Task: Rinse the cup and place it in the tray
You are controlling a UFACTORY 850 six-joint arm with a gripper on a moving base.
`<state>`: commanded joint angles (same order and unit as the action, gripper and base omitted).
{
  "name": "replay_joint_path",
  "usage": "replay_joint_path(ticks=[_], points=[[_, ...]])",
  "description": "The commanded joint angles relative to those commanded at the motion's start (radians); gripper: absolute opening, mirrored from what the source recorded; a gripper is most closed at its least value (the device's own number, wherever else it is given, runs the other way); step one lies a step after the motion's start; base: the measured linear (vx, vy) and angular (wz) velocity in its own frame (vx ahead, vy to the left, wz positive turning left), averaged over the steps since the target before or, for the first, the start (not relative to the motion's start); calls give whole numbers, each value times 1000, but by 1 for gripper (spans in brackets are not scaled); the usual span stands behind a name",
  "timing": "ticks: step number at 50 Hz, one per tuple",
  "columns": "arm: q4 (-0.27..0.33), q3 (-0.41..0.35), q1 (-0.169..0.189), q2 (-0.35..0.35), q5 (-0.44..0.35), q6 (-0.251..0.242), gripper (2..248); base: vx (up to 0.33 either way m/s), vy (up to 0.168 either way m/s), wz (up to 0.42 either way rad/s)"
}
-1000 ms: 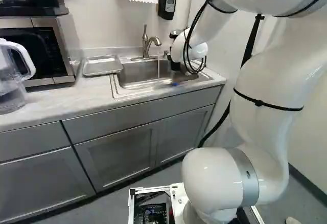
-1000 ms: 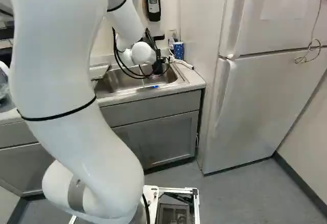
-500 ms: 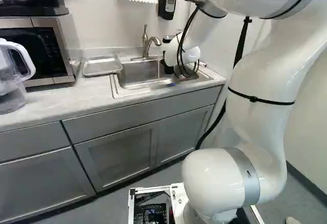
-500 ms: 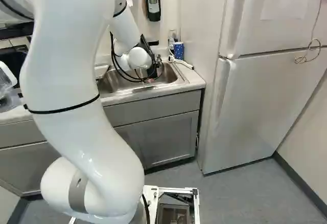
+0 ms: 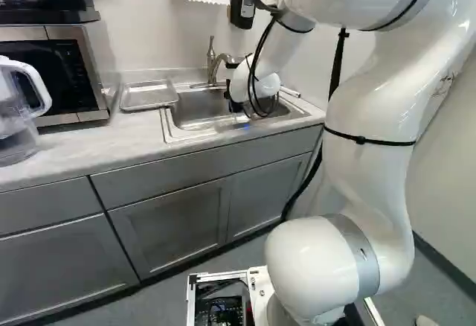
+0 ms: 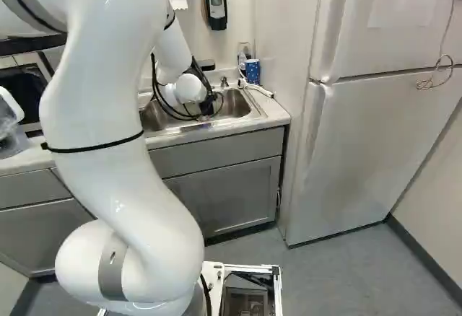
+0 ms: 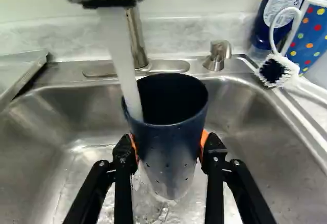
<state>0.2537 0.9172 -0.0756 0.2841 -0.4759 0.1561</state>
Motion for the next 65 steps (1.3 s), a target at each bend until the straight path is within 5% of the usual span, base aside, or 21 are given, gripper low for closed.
replay_joint_path(ticks=[15, 65], points=[[0, -39, -34, -34, -17, 0, 125, 0, 0, 0], [0, -43, -34, -37, -40, 0, 125, 0, 0, 0]])
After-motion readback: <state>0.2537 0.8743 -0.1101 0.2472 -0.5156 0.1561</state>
